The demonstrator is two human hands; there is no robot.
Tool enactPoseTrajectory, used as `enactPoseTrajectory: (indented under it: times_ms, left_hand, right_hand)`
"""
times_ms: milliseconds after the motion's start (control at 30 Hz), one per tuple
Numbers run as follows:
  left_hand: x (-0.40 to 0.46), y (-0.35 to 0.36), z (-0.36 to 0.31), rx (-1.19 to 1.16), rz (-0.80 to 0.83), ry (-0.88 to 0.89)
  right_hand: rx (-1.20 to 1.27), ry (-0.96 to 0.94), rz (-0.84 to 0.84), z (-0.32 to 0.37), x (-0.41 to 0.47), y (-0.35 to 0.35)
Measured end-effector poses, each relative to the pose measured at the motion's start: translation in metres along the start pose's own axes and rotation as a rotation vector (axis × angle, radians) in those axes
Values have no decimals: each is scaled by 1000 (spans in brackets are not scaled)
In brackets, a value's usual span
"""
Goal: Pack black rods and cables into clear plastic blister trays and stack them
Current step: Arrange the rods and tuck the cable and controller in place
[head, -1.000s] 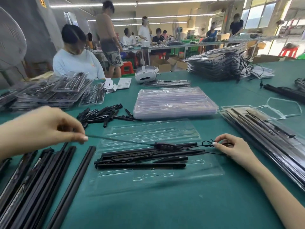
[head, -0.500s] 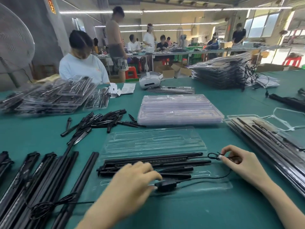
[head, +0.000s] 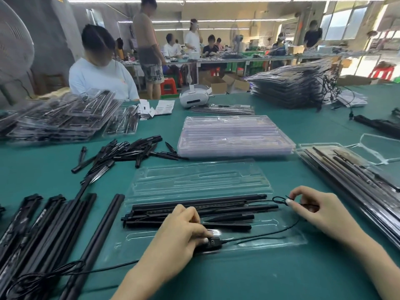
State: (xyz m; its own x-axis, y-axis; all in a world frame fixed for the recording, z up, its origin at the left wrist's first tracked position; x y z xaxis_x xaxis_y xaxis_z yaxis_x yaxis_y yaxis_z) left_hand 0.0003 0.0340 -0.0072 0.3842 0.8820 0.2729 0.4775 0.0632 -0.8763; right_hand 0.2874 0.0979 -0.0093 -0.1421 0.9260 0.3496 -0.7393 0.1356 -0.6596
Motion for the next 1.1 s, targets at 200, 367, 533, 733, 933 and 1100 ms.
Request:
enactPoseTrajectory:
  times_ms: [200,367,533,733,933,1100]
  left_hand:
    - [3,0,7,-164,48,-82]
    - [-3,-2,5,-153,-2,-125]
    - [-6,0,-18,180,21,7]
    - [-24,-4,-35,310,42,88]
    - [-7,-24,6,-70,-61,-135]
    - [22,-27,32,282,-97,-165]
  right_hand:
    - [-15,-15,-22,3,0,-8]
    - [-1,-32,-61,7,0,-11]
    - [-25,-26,-24,6,-1,-9]
    - [-44,-5,23,2,0,-6]
    - [87,9,182,11,-4,6]
    - [339,62,135,18,-4,1]
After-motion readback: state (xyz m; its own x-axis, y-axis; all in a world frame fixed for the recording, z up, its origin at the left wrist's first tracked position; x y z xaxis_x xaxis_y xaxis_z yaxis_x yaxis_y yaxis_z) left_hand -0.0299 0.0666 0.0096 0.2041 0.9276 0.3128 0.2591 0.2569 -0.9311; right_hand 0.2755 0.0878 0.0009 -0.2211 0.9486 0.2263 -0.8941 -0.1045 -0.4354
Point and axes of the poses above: each hand's wrist, its own x-axis towards the middle knuckle, its own y-axis out of the palm, z = x × y, the point moved 9 cm from there along x, towards the middle knuckle, and after that the axes turned 6 degrees about x, right-handed, at the moved point
